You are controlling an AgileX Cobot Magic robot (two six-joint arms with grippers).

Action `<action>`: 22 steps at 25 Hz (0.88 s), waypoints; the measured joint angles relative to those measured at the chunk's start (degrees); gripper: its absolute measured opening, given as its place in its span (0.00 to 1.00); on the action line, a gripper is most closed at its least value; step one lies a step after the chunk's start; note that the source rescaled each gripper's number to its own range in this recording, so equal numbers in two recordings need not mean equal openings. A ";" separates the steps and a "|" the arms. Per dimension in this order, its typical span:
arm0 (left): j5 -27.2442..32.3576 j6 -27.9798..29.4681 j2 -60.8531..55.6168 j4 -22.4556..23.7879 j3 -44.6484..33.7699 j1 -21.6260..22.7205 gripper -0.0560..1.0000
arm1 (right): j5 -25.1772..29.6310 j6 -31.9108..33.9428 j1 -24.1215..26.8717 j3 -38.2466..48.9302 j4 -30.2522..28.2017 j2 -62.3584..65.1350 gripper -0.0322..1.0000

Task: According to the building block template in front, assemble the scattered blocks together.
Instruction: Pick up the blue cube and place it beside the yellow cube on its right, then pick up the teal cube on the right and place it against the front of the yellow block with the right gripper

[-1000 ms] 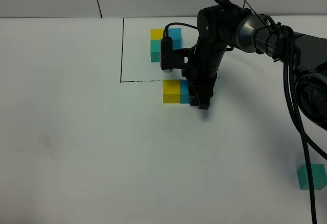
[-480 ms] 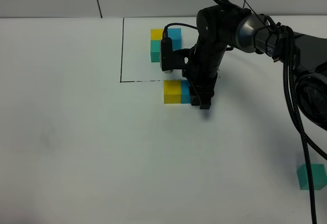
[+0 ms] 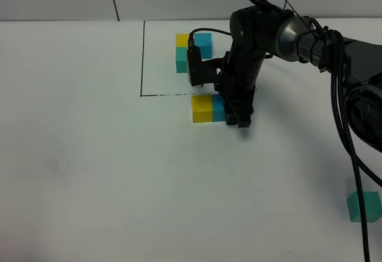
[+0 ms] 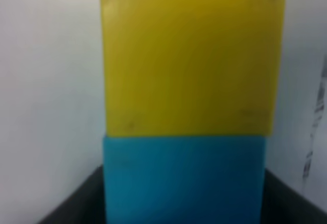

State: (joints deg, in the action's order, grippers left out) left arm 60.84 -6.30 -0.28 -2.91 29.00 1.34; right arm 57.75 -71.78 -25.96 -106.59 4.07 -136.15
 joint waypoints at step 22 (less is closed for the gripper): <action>0.00 0.00 0.00 0.00 0.00 0.00 0.64 | -14.57 54.27 11.40 39.34 0.19 30.61 0.89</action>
State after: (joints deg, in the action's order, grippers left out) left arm 60.84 -6.30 -0.28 -2.91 29.00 1.34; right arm 43.18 -17.51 -14.57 -67.25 4.26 -105.54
